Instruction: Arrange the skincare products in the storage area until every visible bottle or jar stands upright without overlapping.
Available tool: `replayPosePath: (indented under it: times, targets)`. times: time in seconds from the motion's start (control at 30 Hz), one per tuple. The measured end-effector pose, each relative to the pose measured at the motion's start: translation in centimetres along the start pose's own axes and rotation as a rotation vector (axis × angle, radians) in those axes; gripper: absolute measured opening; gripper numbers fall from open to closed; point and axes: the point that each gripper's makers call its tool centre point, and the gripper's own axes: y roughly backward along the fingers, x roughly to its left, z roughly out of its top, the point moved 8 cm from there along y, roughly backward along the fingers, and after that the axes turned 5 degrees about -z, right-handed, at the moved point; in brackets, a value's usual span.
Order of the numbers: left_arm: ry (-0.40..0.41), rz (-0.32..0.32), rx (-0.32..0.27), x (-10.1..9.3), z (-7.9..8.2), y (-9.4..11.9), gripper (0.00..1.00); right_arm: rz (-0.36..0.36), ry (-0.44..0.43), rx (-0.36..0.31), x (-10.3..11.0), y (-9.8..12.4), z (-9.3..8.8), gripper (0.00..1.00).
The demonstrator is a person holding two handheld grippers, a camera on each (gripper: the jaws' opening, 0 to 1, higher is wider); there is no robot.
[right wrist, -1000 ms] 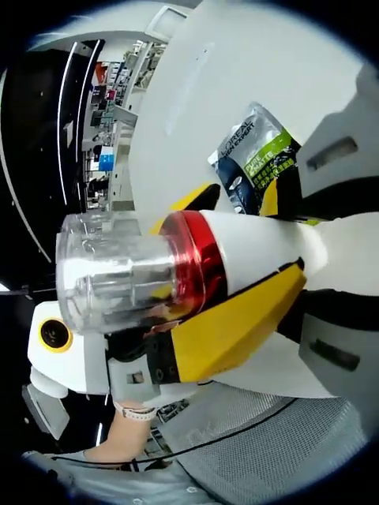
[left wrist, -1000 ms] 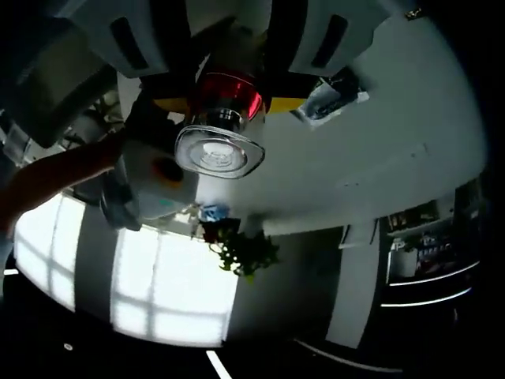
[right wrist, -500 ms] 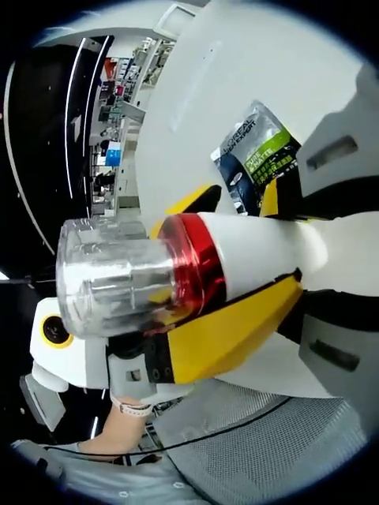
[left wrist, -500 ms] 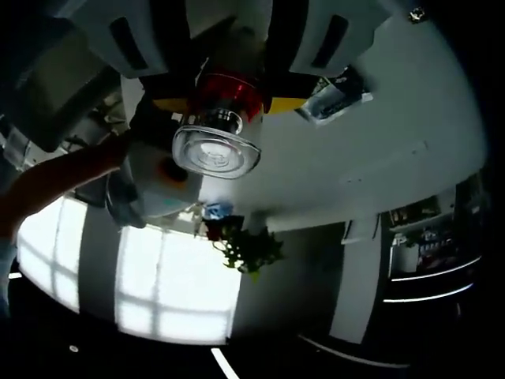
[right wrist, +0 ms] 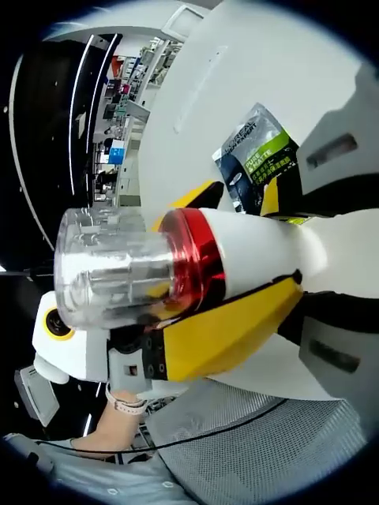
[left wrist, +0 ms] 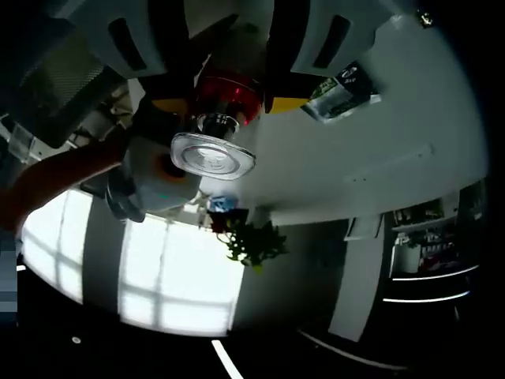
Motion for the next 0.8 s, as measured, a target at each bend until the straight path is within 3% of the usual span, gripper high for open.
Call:
replayPosePath:
  times: [0.07,0.13,0.23,0.53,0.8]
  targets:
    - [-0.042,0.005,0.008,0.0,0.0,0.0,0.34,-0.007,0.001,-0.005,0.0,0.1,0.0,0.41]
    - [-0.043,-0.013,0.019,-0.3,-0.1,0.0,0.36,-0.01,-0.042,-0.027,-0.2,0.4,0.2,0.44]
    - [-0.035,-0.022,0.021,-0.5,-0.1,0.1,0.42,-0.025,-0.034,-0.013,-0.3,0.6,0.2,0.48]
    - [-0.059,0.022,0.057,-0.6,-0.1,1.2,0.53,-0.058,-0.046,0.003,0.3,1.5,0.6,0.61]
    - [-0.06,0.033,0.048,-0.8,0.4,2.6,0.61,-0.08,-0.084,0.019,0.6,2.5,1.2,0.74]
